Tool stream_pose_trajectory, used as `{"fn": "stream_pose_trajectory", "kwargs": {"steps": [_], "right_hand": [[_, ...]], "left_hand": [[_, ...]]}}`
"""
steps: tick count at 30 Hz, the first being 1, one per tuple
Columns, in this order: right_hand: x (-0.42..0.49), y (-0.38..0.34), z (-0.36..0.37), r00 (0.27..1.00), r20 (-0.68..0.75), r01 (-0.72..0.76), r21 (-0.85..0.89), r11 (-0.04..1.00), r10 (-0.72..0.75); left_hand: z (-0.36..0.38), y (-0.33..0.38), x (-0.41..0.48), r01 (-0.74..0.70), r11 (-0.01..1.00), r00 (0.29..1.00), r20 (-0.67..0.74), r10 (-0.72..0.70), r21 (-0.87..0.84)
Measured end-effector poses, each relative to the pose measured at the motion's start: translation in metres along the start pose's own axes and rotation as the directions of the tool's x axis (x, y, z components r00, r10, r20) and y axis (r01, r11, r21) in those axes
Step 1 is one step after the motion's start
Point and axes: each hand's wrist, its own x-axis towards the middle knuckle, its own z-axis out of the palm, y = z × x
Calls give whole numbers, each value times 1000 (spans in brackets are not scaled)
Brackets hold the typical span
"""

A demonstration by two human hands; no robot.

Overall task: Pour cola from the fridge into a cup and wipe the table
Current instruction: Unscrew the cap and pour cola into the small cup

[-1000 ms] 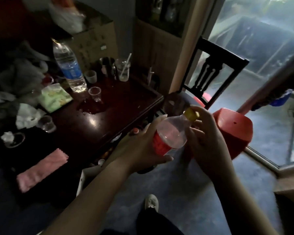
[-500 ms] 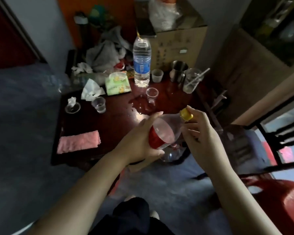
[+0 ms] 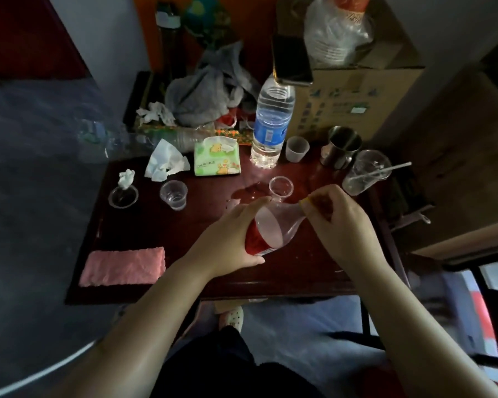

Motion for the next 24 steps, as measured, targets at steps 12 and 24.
{"fn": "stream_pose_trajectory", "kwargs": {"steps": [12, 24], "right_hand": [[82, 42, -8, 998, 39, 38, 143, 989, -44], [113, 83, -23, 973, 73, 188, 300, 935, -218]], "left_hand": [[5, 17, 72, 73, 997, 997, 18, -73, -30], [16, 49, 93, 181, 983, 983, 14, -181, -27]]}}
